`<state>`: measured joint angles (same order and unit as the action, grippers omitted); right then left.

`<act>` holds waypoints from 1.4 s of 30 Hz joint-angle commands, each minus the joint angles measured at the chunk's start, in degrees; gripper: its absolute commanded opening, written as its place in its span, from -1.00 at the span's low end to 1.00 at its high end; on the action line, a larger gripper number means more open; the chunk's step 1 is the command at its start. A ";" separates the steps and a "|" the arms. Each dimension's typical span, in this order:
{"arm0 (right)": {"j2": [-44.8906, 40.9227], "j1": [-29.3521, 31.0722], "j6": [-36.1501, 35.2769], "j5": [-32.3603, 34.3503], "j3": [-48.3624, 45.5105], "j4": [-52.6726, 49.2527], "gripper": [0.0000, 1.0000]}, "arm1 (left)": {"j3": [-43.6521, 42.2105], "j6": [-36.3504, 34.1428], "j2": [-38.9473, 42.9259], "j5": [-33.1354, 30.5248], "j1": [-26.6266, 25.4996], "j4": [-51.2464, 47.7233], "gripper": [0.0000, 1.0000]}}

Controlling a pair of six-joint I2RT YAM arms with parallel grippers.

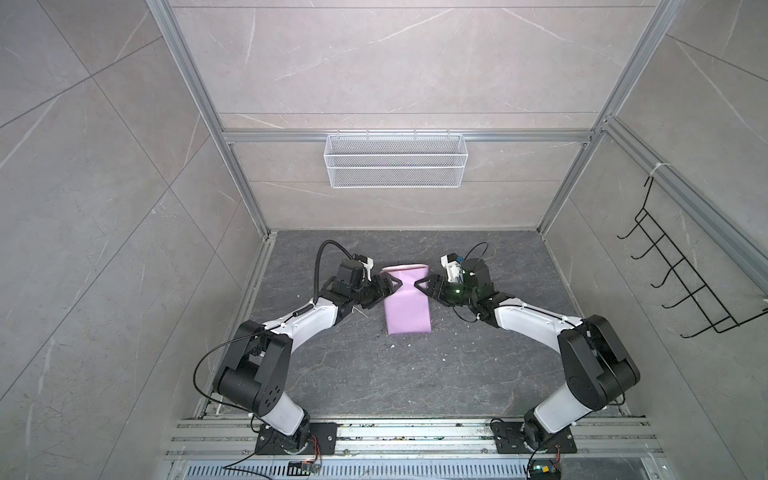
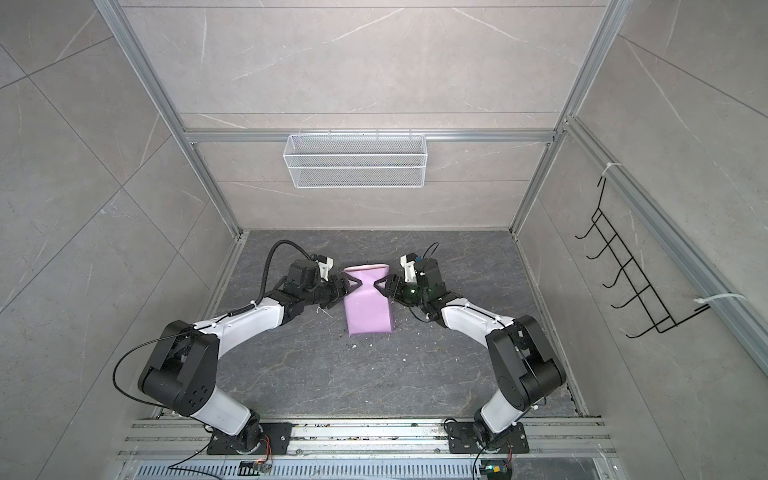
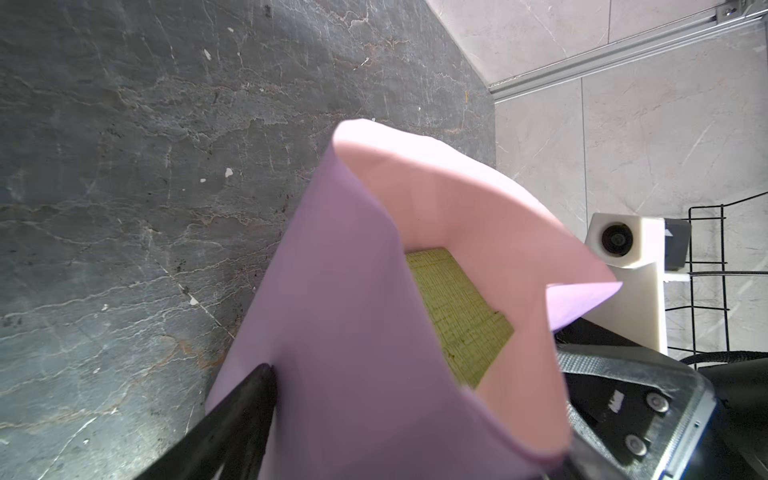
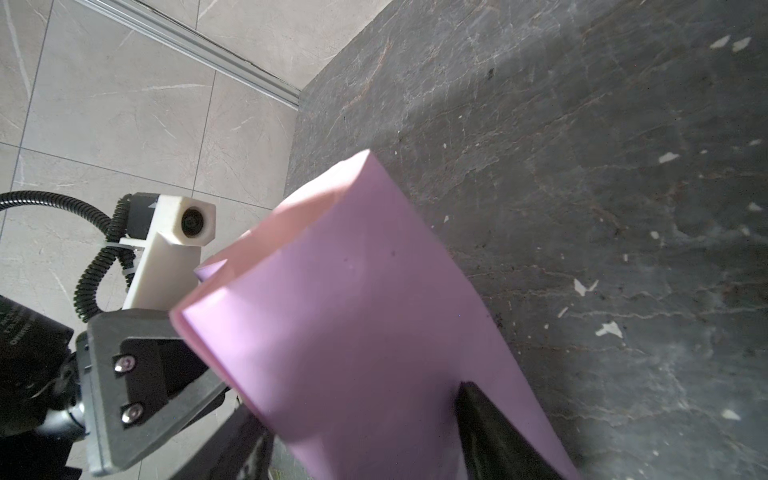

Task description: Wrap the gift box in paper

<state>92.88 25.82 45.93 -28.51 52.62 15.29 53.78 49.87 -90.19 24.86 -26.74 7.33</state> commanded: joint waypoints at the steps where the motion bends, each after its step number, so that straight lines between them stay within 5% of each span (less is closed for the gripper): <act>1: -2.02 2.48 1.09 -3.75 0.39 3.83 0.40 | 0.93 -1.44 3.61 4.19 -1.47 2.43 0.60; 8: -2.87 3.91 0.09 -2.54 -1.30 3.87 0.36 | -1.08 -3.77 5.03 2.65 -2.64 0.03 0.48; 17: -6.86 7.46 -4.75 4.42 -6.89 -0.33 0.26 | -4.86 -8.92 9.54 -7.38 -6.89 -6.12 0.40; 28: -7.41 8.06 -8.50 14.41 -7.66 -8.78 0.05 | -6.42 -10.94 12.11 -16.82 -6.71 -8.38 0.60; 35: -7.89 8.04 -11.52 16.06 -4.97 -12.61 0.05 | -5.12 -14.87 11.07 -22.40 -5.25 -12.24 0.61; 42: -7.05 8.06 -14.96 17.38 0.11 -16.67 0.19 | -4.19 -16.25 9.08 -20.96 -5.25 -11.76 0.58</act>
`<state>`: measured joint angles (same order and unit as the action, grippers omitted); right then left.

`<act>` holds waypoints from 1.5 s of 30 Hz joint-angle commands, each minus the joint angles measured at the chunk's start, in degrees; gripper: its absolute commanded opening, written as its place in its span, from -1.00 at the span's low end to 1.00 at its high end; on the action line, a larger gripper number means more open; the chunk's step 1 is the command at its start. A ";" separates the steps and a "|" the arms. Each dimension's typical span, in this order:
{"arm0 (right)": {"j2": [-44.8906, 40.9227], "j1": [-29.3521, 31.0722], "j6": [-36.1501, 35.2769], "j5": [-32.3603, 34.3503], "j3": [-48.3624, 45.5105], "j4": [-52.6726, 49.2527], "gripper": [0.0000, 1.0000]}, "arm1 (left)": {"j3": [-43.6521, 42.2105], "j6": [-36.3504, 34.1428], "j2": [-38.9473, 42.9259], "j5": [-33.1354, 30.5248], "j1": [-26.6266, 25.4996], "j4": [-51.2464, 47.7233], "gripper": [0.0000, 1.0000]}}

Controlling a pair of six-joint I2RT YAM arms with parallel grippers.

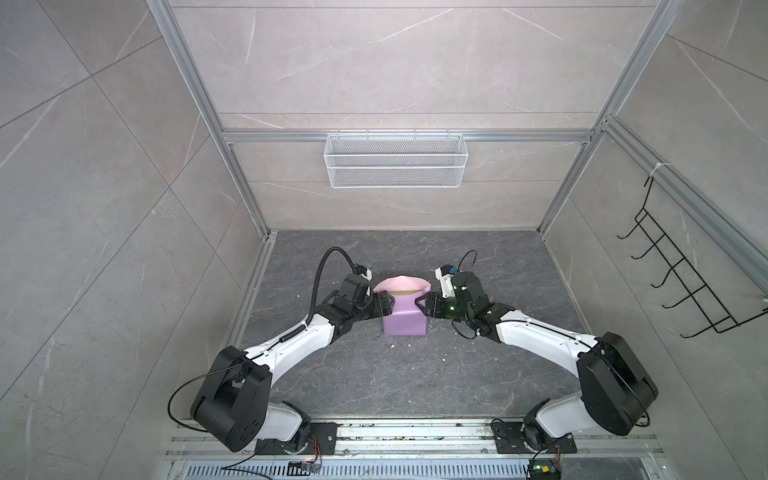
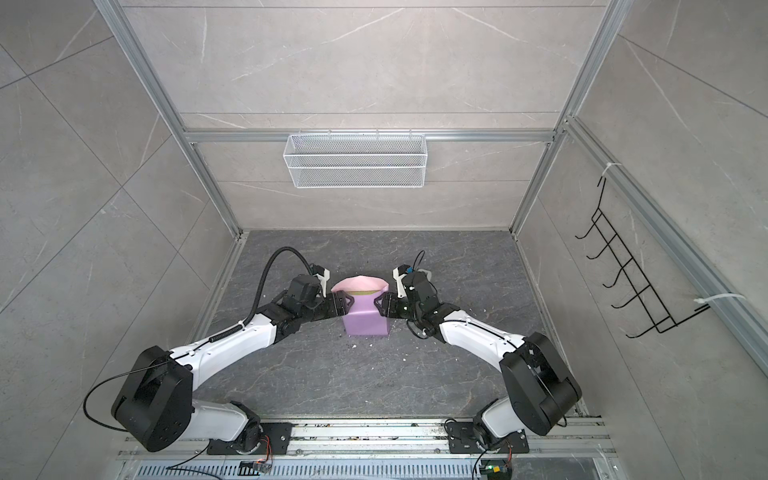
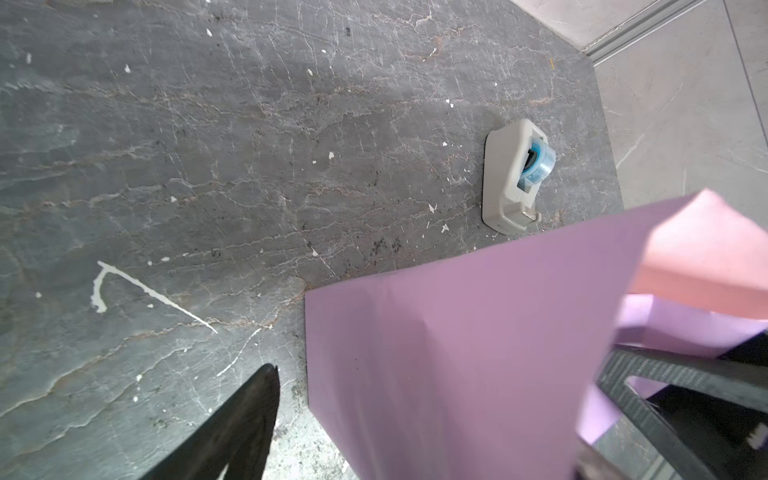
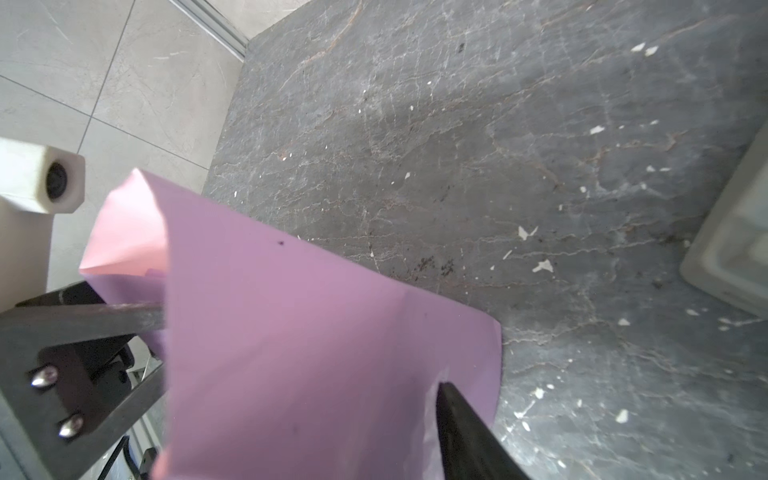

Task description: Wrap the gift box in paper

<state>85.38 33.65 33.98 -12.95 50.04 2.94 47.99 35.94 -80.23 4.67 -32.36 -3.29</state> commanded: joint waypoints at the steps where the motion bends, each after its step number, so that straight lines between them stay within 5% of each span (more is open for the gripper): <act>1: 0.93 0.24 -3.32 1.86 3.20 -4.50 0.19 | 1.52 -2.28 -0.90 -0.63 0.37 -0.77 0.58; 14: 2.95 0.28 -8.21 8.37 3.57 -8.28 0.04 | 4.12 -5.38 0.01 -8.82 0.37 -3.32 0.44; 25: 3.95 0.46 -10.90 9.86 9.02 -12.82 -0.03 | 5.95 -10.15 -1.85 -12.32 -1.57 -4.37 0.04; 32: 4.35 1.15 -11.02 11.12 8.54 -13.61 -0.18 | 7.31 -13.12 -2.91 -20.32 -5.02 -5.96 -0.12; 45: 4.71 2.38 -13.76 14.92 8.95 -15.35 -0.33 | 1.40 -14.85 -2.93 -22.04 -6.12 -1.93 -0.13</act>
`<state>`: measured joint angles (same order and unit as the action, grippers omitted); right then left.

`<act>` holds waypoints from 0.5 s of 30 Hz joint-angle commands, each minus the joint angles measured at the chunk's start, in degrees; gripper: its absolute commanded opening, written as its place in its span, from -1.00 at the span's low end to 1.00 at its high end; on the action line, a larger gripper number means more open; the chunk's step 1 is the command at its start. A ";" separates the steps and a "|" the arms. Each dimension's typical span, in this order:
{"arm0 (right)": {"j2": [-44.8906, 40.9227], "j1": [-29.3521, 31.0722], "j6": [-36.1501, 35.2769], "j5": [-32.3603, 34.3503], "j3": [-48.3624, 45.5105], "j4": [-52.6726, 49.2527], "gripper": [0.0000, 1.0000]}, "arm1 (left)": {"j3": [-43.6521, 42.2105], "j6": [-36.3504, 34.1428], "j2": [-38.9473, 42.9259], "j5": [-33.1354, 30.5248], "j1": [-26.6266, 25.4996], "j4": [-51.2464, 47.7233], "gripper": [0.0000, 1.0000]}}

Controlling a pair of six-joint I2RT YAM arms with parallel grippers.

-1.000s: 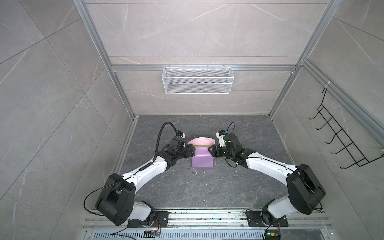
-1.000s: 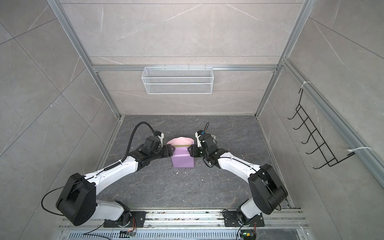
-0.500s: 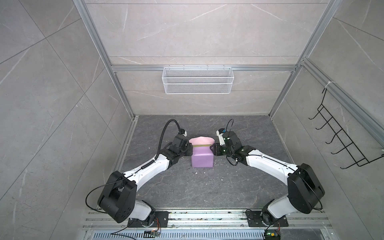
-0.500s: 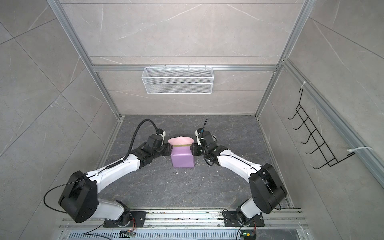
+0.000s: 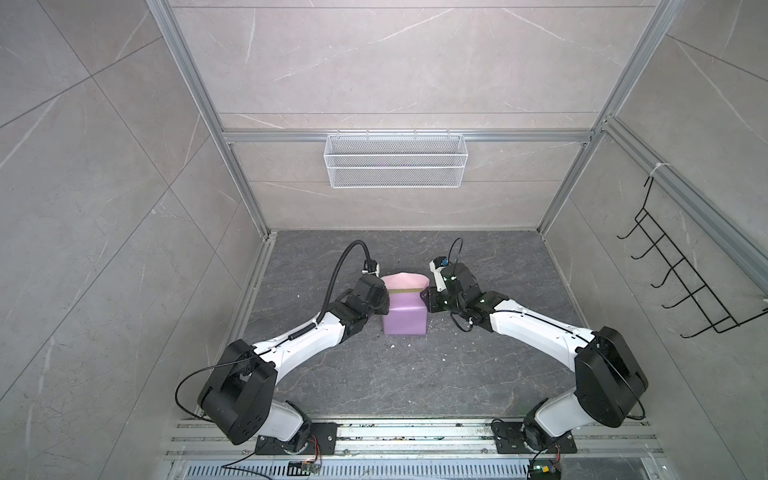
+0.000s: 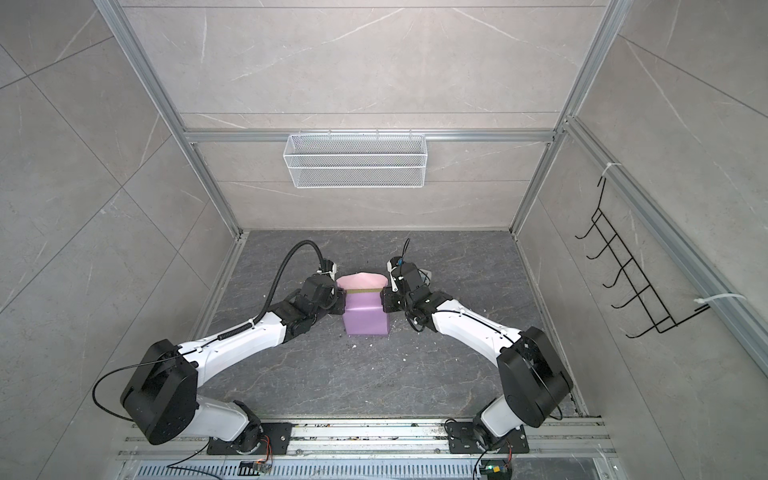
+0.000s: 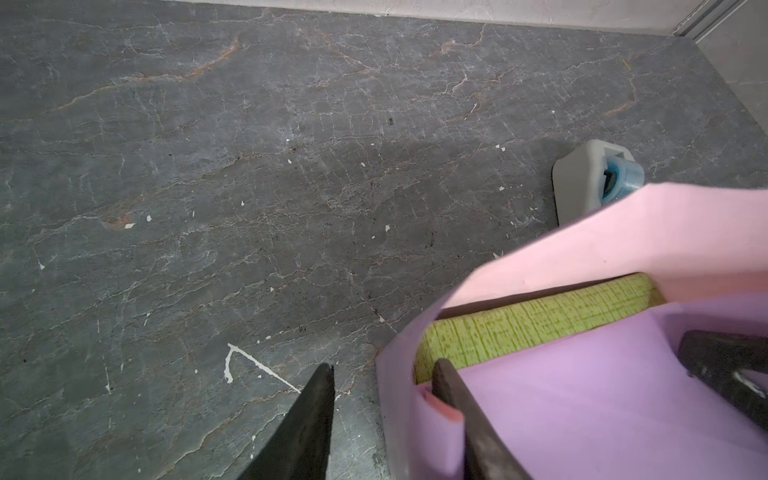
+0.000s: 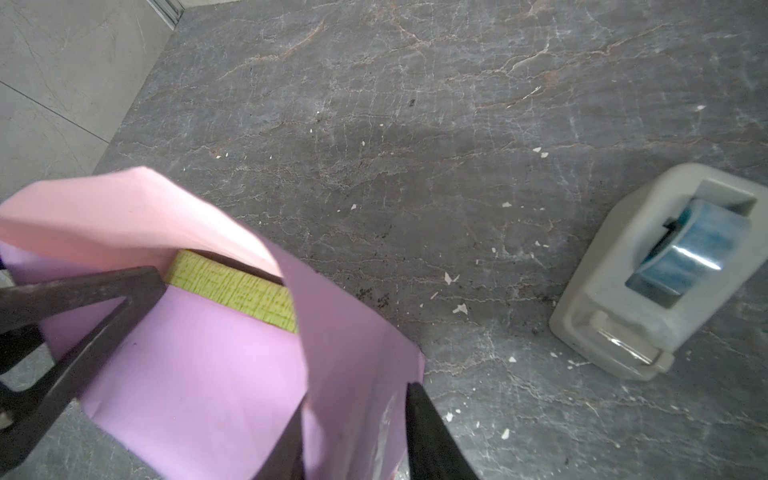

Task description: Wrap the gift box in paper

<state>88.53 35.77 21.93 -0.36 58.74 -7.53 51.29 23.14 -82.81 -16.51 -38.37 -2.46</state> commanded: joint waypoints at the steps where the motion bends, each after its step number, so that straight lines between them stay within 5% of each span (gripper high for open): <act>1: 1.51 0.27 -1.72 2.21 0.32 -4.90 -0.33 | -1.74 -2.04 0.13 -0.39 -0.11 -2.71 -0.11; 7: 1.29 0.53 -1.67 2.04 0.54 -5.01 -0.33 | 1.46 -2.48 2.38 1.01 -0.08 -3.51 -0.09; 15: 1.38 0.53 -1.63 1.95 0.84 -4.87 -0.33 | 2.80 -2.35 0.72 1.83 -0.60 -3.89 -0.33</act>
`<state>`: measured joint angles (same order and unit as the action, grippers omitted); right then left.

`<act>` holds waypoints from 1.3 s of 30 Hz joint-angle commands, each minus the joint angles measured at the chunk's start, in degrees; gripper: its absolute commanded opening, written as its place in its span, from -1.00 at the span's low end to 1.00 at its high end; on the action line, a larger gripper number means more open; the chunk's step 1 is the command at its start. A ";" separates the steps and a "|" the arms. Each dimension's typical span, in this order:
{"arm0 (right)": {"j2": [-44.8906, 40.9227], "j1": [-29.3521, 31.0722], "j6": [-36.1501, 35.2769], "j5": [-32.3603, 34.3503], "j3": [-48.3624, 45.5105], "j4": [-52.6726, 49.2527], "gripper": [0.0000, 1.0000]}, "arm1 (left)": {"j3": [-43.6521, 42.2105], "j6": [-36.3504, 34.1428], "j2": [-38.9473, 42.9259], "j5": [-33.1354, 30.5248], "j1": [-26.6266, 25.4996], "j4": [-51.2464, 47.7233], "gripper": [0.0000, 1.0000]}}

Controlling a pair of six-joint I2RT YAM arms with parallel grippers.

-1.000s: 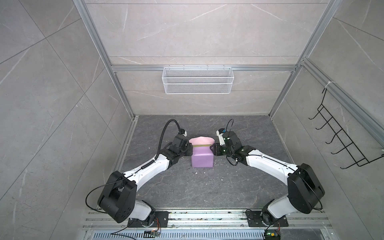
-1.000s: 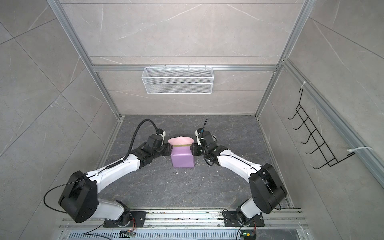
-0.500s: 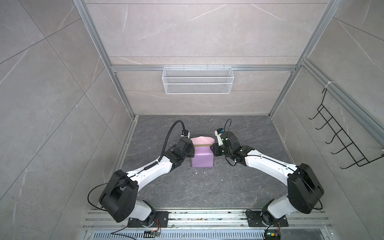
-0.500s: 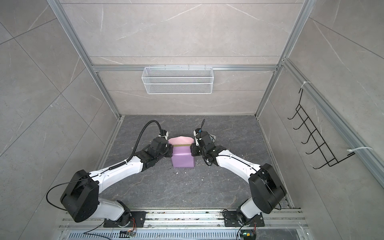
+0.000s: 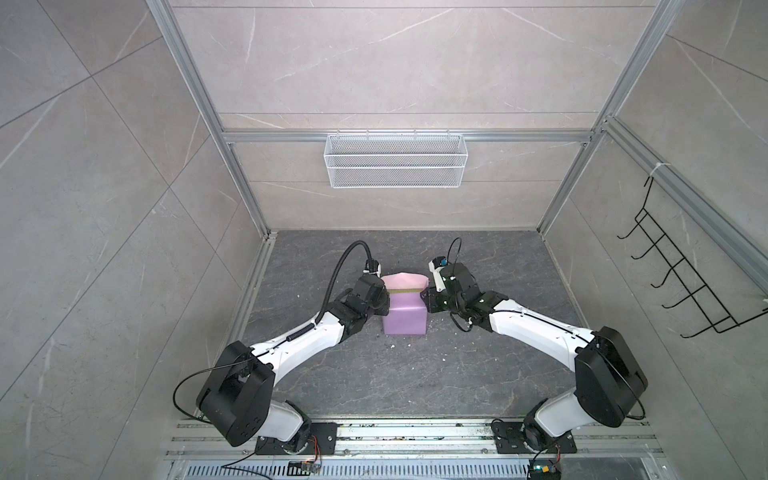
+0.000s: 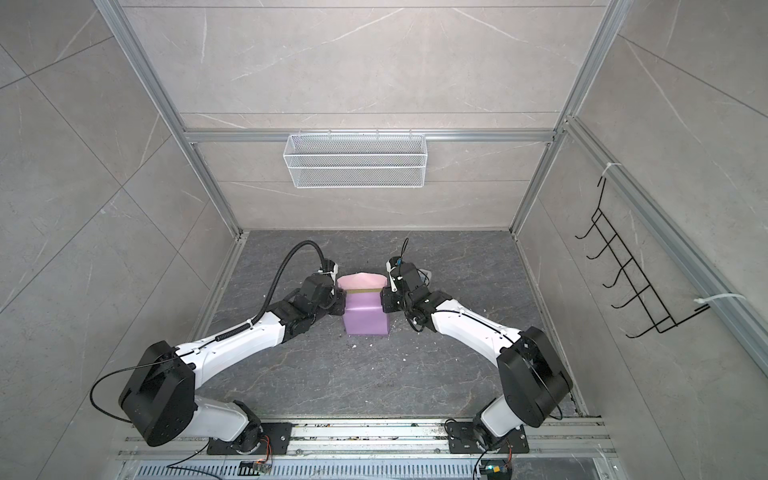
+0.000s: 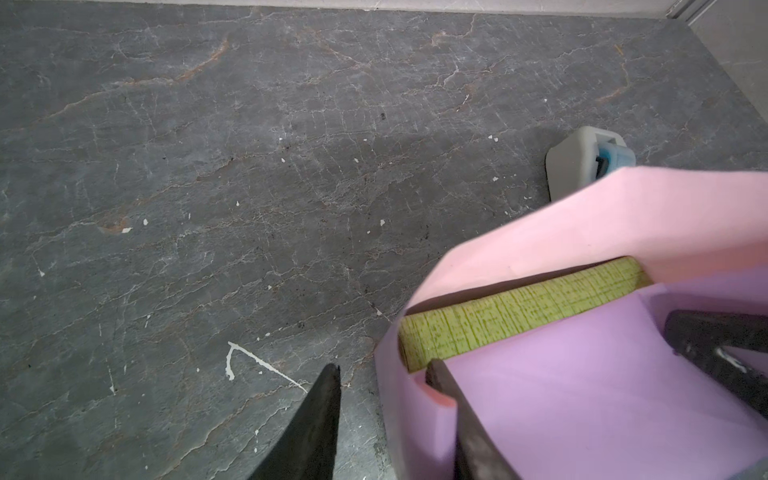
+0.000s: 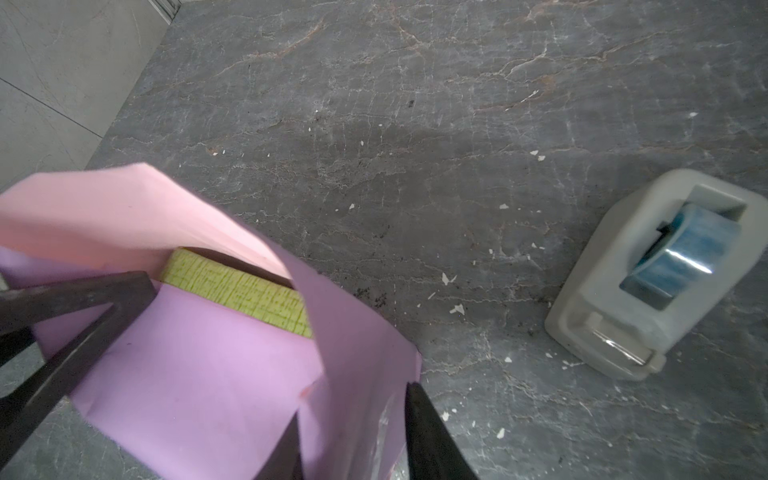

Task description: Wrap the gift box in paper

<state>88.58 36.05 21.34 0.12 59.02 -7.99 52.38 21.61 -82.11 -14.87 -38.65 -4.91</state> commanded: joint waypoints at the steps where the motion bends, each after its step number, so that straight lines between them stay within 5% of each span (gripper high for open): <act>1: 1.42 0.25 -1.04 1.47 0.69 -4.43 -0.33 | 1.88 -0.78 -0.11 0.14 -0.42 -1.28 -0.35; 27: 1.69 0.69 -0.41 2.91 4.42 -6.34 -0.35 | 2.73 1.83 -0.99 -4.41 -2.72 -1.61 -0.64; 33: 1.42 1.30 0.01 4.12 4.17 -6.52 -0.40 | 2.37 3.24 0.74 -5.57 -3.17 -1.65 -0.44; 39: 1.07 1.35 0.01 3.98 4.51 -6.66 -0.38 | 2.61 2.15 1.99 -7.58 -3.17 -1.55 -0.47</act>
<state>89.54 37.08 21.17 2.87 62.15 -12.27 54.57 23.86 -82.35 -20.10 -41.60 -6.48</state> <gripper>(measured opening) 0.311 0.266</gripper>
